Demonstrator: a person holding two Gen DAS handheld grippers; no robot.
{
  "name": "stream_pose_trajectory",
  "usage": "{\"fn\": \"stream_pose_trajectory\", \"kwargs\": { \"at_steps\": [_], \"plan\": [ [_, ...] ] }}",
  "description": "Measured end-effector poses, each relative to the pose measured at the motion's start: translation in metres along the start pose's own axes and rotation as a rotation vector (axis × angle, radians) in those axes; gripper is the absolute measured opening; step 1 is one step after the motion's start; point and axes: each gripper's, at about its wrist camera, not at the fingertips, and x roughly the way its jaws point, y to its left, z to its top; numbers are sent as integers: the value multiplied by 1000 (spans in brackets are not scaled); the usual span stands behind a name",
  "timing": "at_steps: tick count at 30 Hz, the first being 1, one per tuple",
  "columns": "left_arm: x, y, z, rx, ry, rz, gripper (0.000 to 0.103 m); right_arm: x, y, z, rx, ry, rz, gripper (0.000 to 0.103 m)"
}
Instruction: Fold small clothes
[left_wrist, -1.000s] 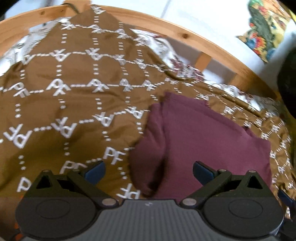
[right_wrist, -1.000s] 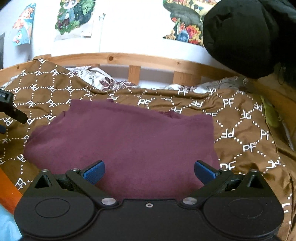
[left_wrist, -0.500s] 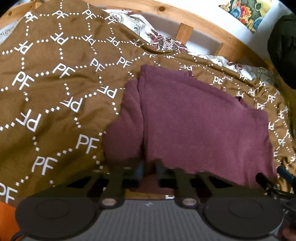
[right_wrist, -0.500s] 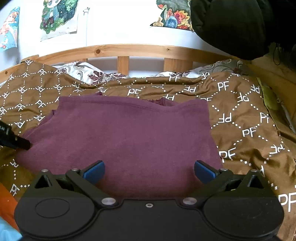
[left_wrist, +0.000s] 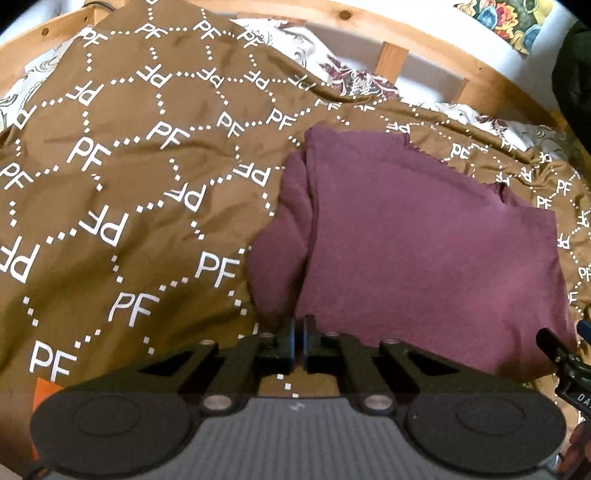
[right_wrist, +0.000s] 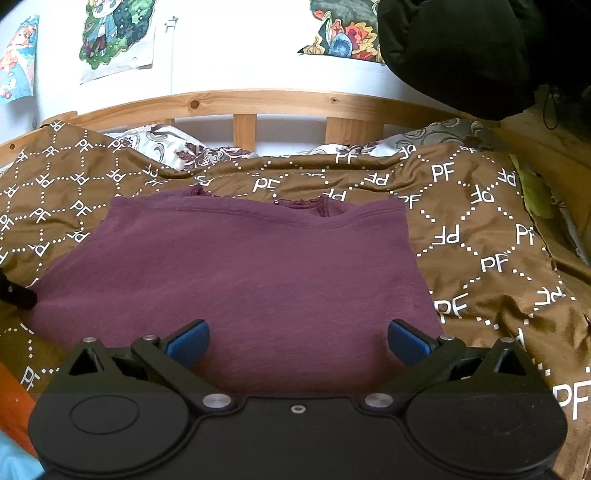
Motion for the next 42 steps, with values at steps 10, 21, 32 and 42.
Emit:
{"fn": "stream_pose_trajectory", "kwargs": {
  "at_steps": [10,21,32,42],
  "plan": [
    [-2,0,3,15,-34,8,61,2,3,0,-21,2,5,102],
    [-1,9,16,-38,-169,9,102,5,28,-2,-143,-86,-8,102],
    [51,28,29,-190,-5,-11,102,35,52,-2,-219,-83,-46,102],
    [53,33,24,-219,9,-14,102,40,56,-7,-235,-37,-17,102]
  ]
}}
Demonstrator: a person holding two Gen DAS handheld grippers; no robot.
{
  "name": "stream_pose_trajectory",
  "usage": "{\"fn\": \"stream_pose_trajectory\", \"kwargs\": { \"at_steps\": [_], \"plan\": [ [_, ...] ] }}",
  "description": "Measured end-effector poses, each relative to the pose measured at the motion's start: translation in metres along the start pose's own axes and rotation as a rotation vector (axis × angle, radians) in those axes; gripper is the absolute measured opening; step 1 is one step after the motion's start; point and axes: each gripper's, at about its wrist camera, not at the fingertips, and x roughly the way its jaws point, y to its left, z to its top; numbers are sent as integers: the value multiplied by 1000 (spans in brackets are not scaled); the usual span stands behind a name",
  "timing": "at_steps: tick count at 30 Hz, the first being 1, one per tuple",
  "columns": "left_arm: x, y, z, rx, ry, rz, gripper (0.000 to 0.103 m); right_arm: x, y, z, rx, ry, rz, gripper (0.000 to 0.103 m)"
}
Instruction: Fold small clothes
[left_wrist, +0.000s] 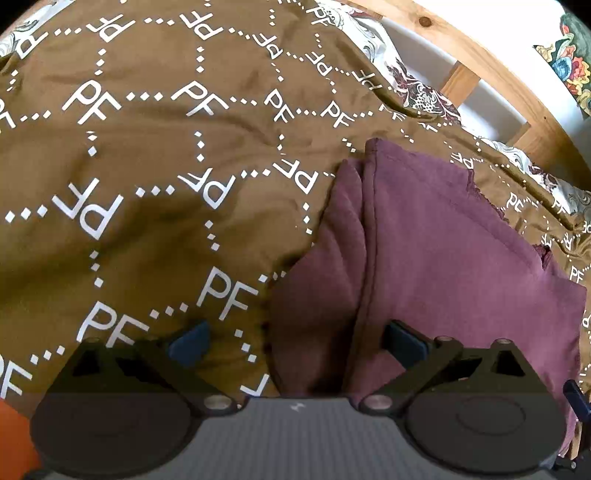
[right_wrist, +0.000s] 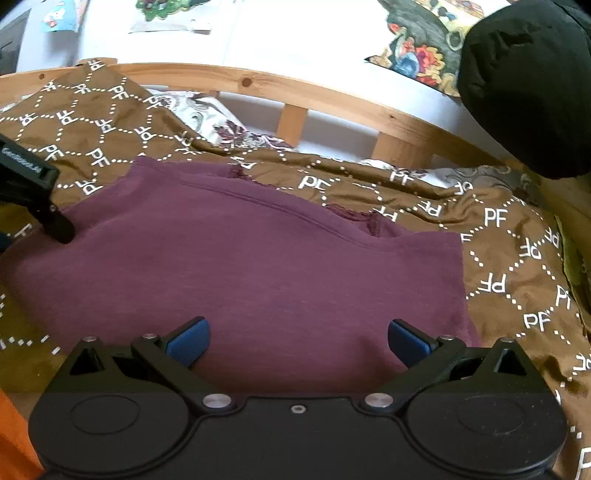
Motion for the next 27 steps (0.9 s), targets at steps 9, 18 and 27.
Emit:
{"fn": "stream_pose_trajectory", "kwargs": {
  "at_steps": [9,18,27],
  "plan": [
    [-1,-6,-1,30,-20,9,102,9,4,-5,-16,81,39,102],
    [2,-3,-1,28,-13,7,102,11,2,-5,-8,85,46,102],
    [12,-13,1,108,-49,52,102,12,1,-5,-6,86,49,102]
  ]
}}
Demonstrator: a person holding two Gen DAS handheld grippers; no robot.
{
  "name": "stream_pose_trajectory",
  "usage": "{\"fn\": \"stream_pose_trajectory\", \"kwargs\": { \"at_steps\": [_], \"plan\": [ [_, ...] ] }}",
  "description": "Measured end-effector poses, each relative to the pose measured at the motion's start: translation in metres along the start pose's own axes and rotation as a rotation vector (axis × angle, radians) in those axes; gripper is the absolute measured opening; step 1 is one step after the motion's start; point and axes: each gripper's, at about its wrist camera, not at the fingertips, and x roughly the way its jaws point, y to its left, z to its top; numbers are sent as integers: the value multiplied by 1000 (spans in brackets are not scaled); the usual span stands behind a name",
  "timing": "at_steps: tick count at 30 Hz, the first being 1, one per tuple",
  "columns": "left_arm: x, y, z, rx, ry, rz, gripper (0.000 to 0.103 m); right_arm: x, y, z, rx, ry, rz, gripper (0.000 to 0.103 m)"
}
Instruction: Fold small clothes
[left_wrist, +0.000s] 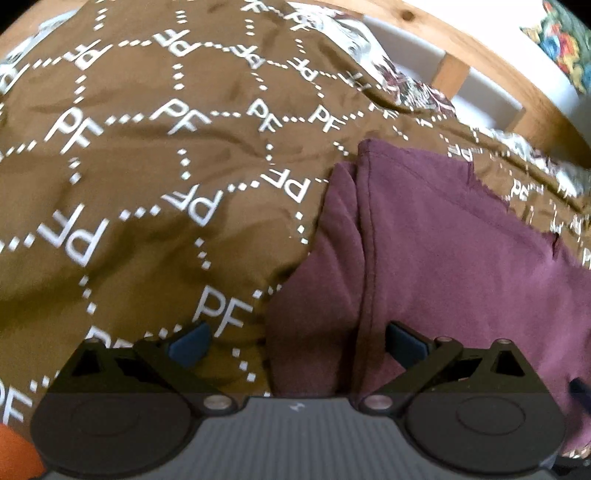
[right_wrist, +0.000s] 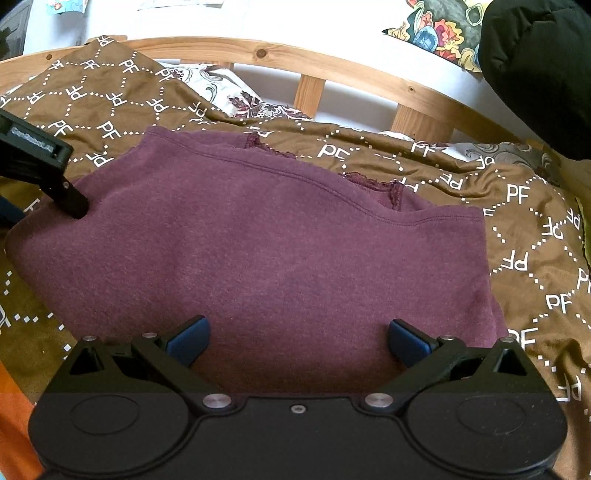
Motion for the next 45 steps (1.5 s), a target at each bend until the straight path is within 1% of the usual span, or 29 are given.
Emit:
{"fn": "stream_pose_trajectory", "kwargs": {
  "at_steps": [1,2,3,4,7,8,9,10,11,12,15,18,21,24,28,32,35,37,38,40,42,43,44,45],
  "plan": [
    [0,-3,0,22,-11,5,102,0,0,0,0,0,0,102],
    [-2,-6,-1,45,-24,6,99,0,0,0,0,0,0,102],
    [-4,-10,-2,72,-33,-2,94,0,0,0,0,-1,0,102],
    [-5,-12,-3,91,-37,-11,91,0,0,0,1,-1,0,102],
    [-8,-15,-5,122,-44,-38,73,0,-1,0,0,-1,0,102],
    [-10,-15,-5,123,-46,-52,61,0,-1,-1,-1,-1,-1,102],
    [-12,-15,-5,121,-46,-75,47,0,-1,-1,-2,-2,-2,102],
    [-13,-15,-6,119,-45,-93,40,0,0,-1,-3,-2,-2,102],
    [-15,-16,-6,117,-44,-112,25,-1,0,-1,-4,-1,-3,102],
    [-18,-16,-6,118,-49,-124,20,-1,0,-1,-4,0,-2,102],
    [-24,-27,-5,158,-63,-115,15,-2,-2,2,4,10,6,102],
    [-37,-43,0,211,-74,-97,13,-5,-10,7,26,23,20,102],
    [-57,-60,9,211,-96,-135,13,-12,-23,12,59,8,1,102],
    [-76,-88,19,225,-113,-161,13,-23,-45,18,99,-30,-53,102],
    [-100,-138,19,294,-148,-214,12,-43,-87,24,175,-95,-142,102],
    [-110,-199,5,387,-172,-260,12,-66,-138,18,258,-141,-247,102],
    [-105,-243,-15,467,-175,-258,12,-79,-172,4,279,-151,-318,102],
    [-95,-268,-32,510,-156,-249,12,-82,-191,-6,312,-148,-359,102],
    [-90,-279,-41,527,-146,-245,12,-83,-202,-12,354,-144,-367,102],
    [-76,-297,-53,557,-114,-228,13,-85,-221,-21,468,-139,-340,102],
    [-66,-307,-65,570,-80,-201,18,-87,-234,-29,553,-152,-308,102],
    [-64,-308,-70,576,-69,-205,22,-87,-238,-31,571,-154,-306,102],
    [-63,-307,-73,581,-57,-231,35,-86,-241,-32,586,-151,-303,102],
    [-65,-304,-76,582,-42,-276,59,-85,-243,-33,595,-148,-296,102]
  ]
}}
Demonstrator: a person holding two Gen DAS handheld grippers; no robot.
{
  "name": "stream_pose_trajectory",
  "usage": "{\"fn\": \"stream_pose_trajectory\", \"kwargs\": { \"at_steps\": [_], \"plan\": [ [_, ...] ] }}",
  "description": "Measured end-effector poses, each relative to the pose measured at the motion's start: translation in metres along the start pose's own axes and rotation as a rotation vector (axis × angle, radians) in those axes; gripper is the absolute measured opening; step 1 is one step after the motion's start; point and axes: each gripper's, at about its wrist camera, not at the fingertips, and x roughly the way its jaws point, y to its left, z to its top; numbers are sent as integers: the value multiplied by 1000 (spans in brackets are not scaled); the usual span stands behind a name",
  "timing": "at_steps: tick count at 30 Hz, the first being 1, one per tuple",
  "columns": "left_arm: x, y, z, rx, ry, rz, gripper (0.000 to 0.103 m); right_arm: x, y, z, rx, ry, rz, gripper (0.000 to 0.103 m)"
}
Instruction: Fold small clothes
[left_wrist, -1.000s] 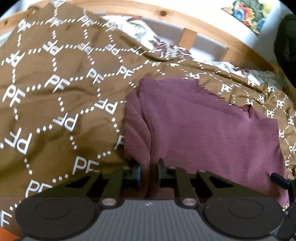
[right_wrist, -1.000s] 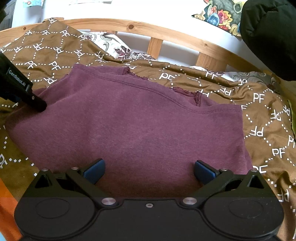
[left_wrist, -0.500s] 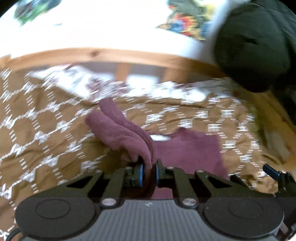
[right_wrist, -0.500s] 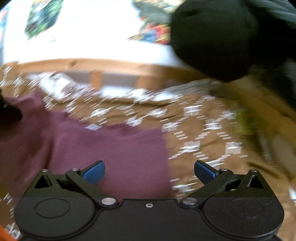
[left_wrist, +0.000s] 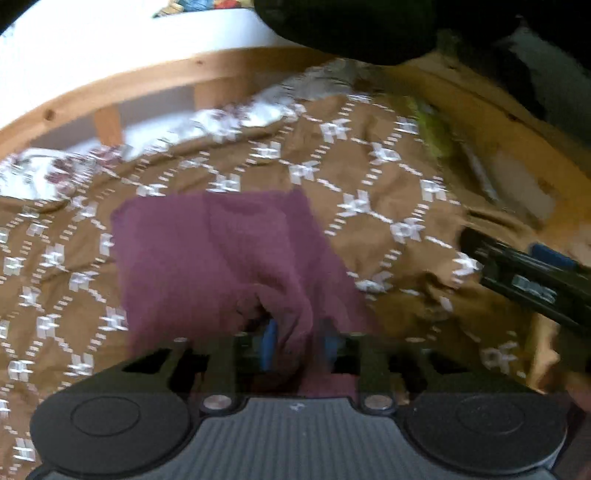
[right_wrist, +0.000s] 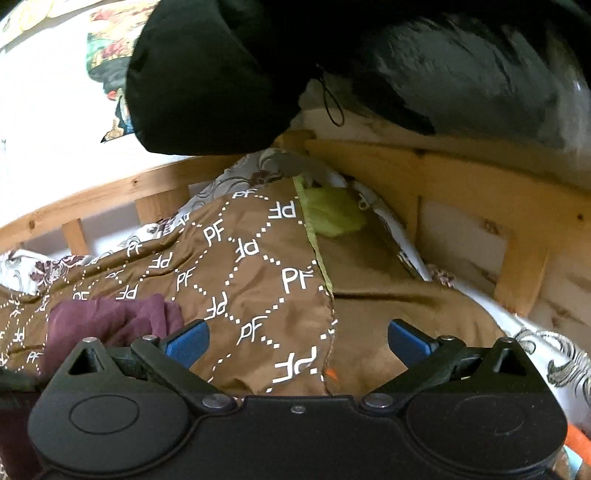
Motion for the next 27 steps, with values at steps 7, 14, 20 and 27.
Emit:
{"fn": "stream_pose_trajectory", "kwargs": {
  "at_steps": [7,14,20,27],
  "plan": [
    [-36,8,-17,-27,-73,-167,97,6,13,-6,-28,41,52,102],
    [-79,35,-36,-41,-158,-174,102,2,20,-7,-8,23,148,102],
    [-82,61,-57,62,-207,-3,102,-1,33,-9,56,15,370,102],
    [-58,65,-81,148,-202,53,102,11,55,-17,134,119,633,102]
  ]
}}
